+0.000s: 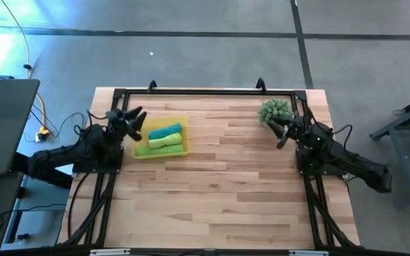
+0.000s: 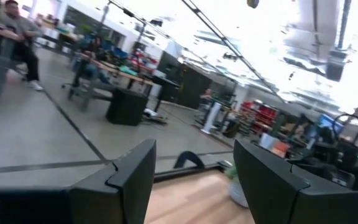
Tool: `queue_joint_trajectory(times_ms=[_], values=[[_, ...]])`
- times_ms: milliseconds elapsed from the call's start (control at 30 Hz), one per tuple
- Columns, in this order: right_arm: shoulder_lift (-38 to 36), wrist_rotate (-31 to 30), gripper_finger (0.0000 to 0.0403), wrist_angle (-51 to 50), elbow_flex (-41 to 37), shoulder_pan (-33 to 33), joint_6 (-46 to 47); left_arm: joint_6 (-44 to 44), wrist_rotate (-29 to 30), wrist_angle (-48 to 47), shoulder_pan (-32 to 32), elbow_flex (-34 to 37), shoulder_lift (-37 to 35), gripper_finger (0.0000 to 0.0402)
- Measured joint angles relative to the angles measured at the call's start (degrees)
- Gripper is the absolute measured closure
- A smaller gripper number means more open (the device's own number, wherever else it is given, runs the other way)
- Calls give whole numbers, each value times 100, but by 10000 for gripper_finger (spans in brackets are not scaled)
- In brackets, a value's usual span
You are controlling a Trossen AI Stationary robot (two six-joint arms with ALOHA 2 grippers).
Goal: Roll microfiber towels into tight, uniform cylinder then place into a basket
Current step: Return to Home Position
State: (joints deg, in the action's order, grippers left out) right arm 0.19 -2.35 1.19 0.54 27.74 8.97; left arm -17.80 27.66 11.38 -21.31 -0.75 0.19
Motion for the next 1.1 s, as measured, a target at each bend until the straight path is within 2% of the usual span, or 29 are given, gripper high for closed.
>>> queue_joint_trajectory(times_ms=[267, 1100], values=[[9, 0, 256, -2, 0, 531, 0, 0, 0, 0, -237, 0, 7, 197], [11, 0, 256, -4, 0, 538, 0, 0, 0, -87, -235, 2, 22, 197]])
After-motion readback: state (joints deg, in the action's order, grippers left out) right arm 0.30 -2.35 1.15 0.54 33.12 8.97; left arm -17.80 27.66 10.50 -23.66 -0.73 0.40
